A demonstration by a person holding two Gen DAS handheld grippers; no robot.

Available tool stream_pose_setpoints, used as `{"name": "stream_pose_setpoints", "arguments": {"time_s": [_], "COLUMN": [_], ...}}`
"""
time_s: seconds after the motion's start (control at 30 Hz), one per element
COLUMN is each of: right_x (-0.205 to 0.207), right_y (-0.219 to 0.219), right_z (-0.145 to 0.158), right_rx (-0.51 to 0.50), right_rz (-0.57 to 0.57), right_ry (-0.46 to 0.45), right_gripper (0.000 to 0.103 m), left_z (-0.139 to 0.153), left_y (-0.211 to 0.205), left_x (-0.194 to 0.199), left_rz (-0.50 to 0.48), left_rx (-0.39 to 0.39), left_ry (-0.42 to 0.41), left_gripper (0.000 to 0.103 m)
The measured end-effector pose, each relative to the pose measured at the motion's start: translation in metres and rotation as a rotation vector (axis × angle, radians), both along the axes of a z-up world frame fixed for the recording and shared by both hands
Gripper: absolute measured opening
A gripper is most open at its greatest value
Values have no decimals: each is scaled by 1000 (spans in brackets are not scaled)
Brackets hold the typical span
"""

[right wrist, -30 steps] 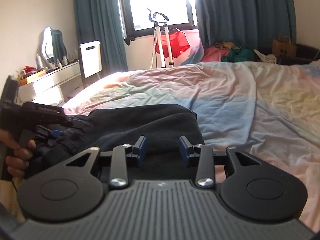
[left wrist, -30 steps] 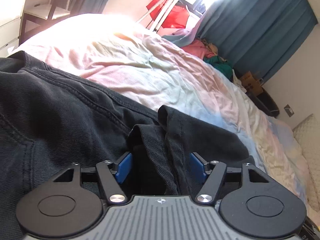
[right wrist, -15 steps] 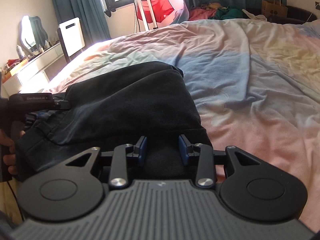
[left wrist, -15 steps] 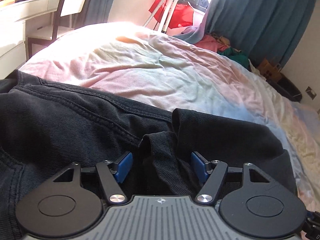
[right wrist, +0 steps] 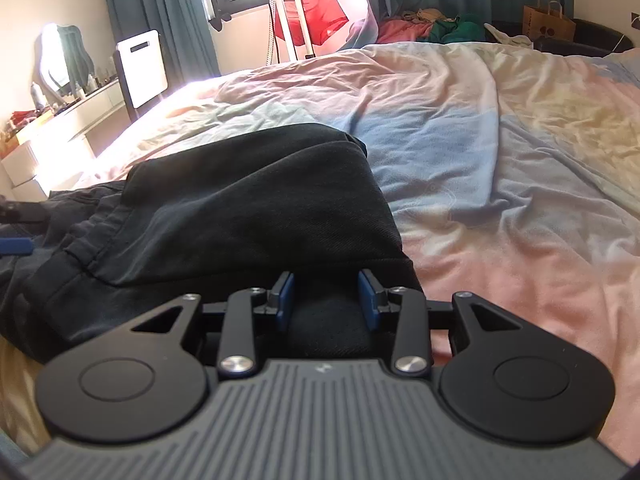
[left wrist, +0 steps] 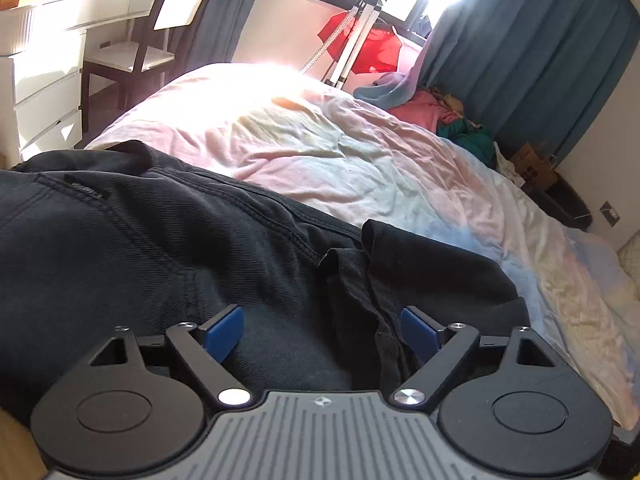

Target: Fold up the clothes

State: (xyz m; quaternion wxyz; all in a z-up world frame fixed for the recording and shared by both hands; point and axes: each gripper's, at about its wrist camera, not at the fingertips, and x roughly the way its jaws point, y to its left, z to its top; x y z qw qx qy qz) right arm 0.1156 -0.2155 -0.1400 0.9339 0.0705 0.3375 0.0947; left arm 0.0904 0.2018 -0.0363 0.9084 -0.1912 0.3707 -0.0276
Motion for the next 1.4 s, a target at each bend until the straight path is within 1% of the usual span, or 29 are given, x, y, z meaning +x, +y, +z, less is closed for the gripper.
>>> {"name": "stream_pose_setpoints", "arguments": {"time_s": [0.03, 0.07, 0.13, 0.2, 0.23, 0.27, 0.37, 0.4, 0.43, 0.47, 0.57, 0.63, 0.67, 0.73, 0.77, 0.8, 0.83, 0.9, 0.93, 0.97, 1.0, 1.07, 1.13, 1.17, 1.23, 1.27, 1.3, 1.4], "right_x": [-1, -2, -3, -5, -6, -7, -9, -9, -9, -9, -9, -9, -9, -11, -13, -14, -13, -12, -12, -11, -10, -12, -15, -15, -15, -15, -14, -13], "right_y": [-1, -1, -2, -1, 0, 2, 6, 6, 7, 7, 6, 6, 6, 5, 6, 7, 12, 21, 25, 30, 34, 54, 76, 83, 88, 88, 88, 81], "right_z": [1, 2, 5, 6, 6, 6, 7, 7, 7, 7, 7, 9, 10, 15, 18, 20, 19, 17, 16, 14, 13, 5, -5, -9, -14, -15, -16, -13], "right_rx": [2, 5, 10, 1, -6, -18, -39, -42, -45, -46, -38, -26, -20, 3, 4, 5, -3, -19, -27, -35, -43, -72, -156, -186, -197, -187, -181, -136], "right_rz": [0, -1, -2, 1, 4, 9, 20, 23, 25, 25, 20, 12, 8, -3, -3, -2, 12, 41, 55, 69, 84, 164, 222, 239, 239, 234, 231, 225], "right_ry": [0, 0, 0, 1, 0, -3, -9, -8, -8, -8, -12, -26, -33, -71, -93, -115, -111, -105, -101, -98, -94, -76, -64, -57, -50, -45, -43, -31], "right_gripper": [38, 38, 38, 38, 38, 38, 39, 39, 39, 39, 39, 39, 39, 39, 39, 39, 39, 39, 39, 40, 40, 40, 39, 39, 39, 39, 39, 40], "left_z": [6, 11, 17, 23, 21, 17, -10, -22, -31, -38, -45, -52, -56, -64, -70, -78, -83, -94, -93, -89, -81, -65, -43, -32, -9, 2, 12, 48], "left_y": [10, 21, 50, 79, 94, 111, 156, 167, 173, 178, 180, 182, 184, 190, 196, 202, 206, 213, 213, 211, 208, 202, 185, 176, 159, 150, 140, 107], "left_x": [-13, -26, -50, -74, -82, -89, -103, -104, -103, -101, -91, -83, -80, -78, -78, -79, -80, -82, -82, -81, -79, -77, -72, -70, -65, -62, -62, -62], "left_rz": [10, 30, 97, 164, 208, 290, 486, 523, 536, 536, 539, 545, 563, 657, 703, 738, 757, 793, 797, 793, 787, 771, 739, 721, 684, 665, 652, 621], "left_rx": [-12, -23, -81, -141, -195, -262, -555, -671, -745, -797, -767, -775, -771, -748, -741, -763, -788, -839, -826, -784, -719, -586, -425, -344, -182, -102, -50, 56], "left_ry": [-5, -3, 2, 7, 25, 53, 110, 114, 109, 89, 2, -38, -58, -53, -63, -74, -79, -89, -95, -98, -103, -113, -136, -147, -169, -179, -198, -271], "left_gripper": [90, 94, 102, 103, 103, 103, 103, 103, 103, 101, 100, 100, 95, 90, 85, 81, 77, 72, 70, 65, 61, 43, 32, 25, 22, 21, 21, 20]}}
